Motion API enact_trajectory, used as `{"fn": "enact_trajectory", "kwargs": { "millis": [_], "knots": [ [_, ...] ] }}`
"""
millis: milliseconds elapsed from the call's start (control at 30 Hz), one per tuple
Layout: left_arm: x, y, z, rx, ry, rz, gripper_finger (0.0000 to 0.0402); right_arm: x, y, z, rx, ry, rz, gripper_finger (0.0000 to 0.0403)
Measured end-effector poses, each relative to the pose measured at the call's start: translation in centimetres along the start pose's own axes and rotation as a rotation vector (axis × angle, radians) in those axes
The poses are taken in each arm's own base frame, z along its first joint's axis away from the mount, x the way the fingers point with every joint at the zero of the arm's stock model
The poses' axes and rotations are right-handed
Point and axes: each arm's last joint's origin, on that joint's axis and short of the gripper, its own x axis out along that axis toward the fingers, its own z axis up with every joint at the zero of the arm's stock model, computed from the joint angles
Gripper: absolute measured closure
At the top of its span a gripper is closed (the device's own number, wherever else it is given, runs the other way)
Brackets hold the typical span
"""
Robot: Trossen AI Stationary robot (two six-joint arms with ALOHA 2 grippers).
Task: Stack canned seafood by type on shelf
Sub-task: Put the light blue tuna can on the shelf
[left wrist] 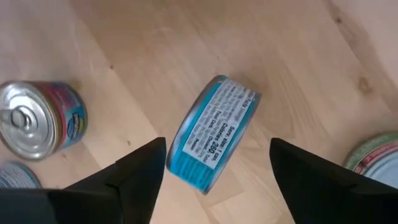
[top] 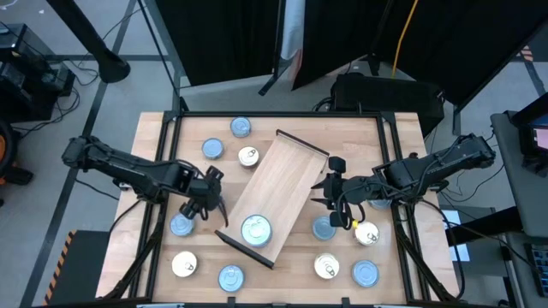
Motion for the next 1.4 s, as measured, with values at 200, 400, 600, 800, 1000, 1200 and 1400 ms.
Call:
{"fn": "enact_trajectory", "kwargs": {
  "millis": [200, 400, 600, 800, 1000, 1200, 1400],
  "knots": [
    [0.4, 0.2, 0.4, 0.118, -0.013, 0.006, 0.0107, 0.0, 0.0, 0.0, -0.007, 0.0, 0.0, 0.0264],
    [2.3, 0.4, 0.3, 0.178, 0.059, -0.037, 0.0107, 0.0, 0.0, 0.0, -0.008, 0.001, 0.0, 0.0264],
    [3.5, 0.7, 0.6, 0.177, 0.086, -0.054, 0.012, 0.0, 0.0, 0.0, -0.008, 0.001, 0.0, 0.0264],
    [3.1, 0.7, 0.6, 0.144, 0.064, -0.04, 0.0215, 0.0, 0.0, 0.0, -0.008, 0.001, 0.0, 0.0264],
    [2.1, 0.7, 0.3, 0.012, 0.033, -0.013, 0.0264, 0.0, 0.0, 0.1, -0.017, -0.01, 0.002, 0.0264],
    [-1.9, 0.8, -0.8, -0.15, 0.039, 0.047, 0.0264, 0.2, 0.2, 0.5, -0.054, -0.048, 0.005, 0.0264],
    [-10.3, 2.0, -1.2, -0.259, -0.227, 0.215, 0.0264, 1.1, 0.3, 0.5, -0.172, -0.127, 0.0, 0.0264]
  ]
}}
